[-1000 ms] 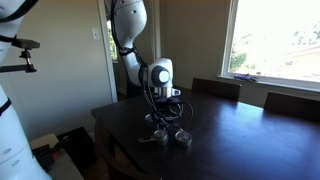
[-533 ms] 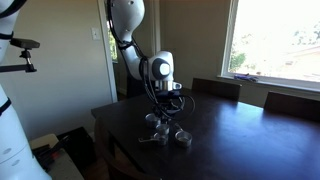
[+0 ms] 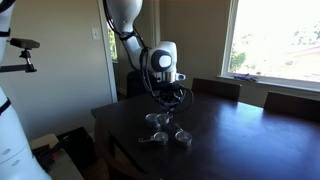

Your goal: Separate the cups

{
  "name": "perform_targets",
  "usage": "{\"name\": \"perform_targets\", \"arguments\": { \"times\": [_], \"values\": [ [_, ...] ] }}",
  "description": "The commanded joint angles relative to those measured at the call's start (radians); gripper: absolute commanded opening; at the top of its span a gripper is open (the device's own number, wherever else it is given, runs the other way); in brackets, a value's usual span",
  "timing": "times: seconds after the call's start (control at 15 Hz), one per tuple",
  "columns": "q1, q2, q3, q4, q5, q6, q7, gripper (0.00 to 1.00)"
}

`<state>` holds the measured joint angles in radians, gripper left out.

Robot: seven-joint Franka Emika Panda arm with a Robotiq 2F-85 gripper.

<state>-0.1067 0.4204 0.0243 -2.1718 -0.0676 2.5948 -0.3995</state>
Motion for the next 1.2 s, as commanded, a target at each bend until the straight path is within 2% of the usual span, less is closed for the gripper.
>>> {"name": "perform_targets", "arguments": {
  "times": [0.0,0.53,0.8,1.13],
  "values": [
    [-0.027,-0.014,0.021,0.004,0.097,0.046,0.063,0.12],
    [-0.073,0.085,0.017,0.086,0.231,0.077,0.137,0.12],
    [-0.102,0.178,0.048,0.146,0.296,0.116,0.141,0.12],
    [-0.118,0.255,0.079,0.199,0.317,0.144,0.154,0.12]
  ]
}}
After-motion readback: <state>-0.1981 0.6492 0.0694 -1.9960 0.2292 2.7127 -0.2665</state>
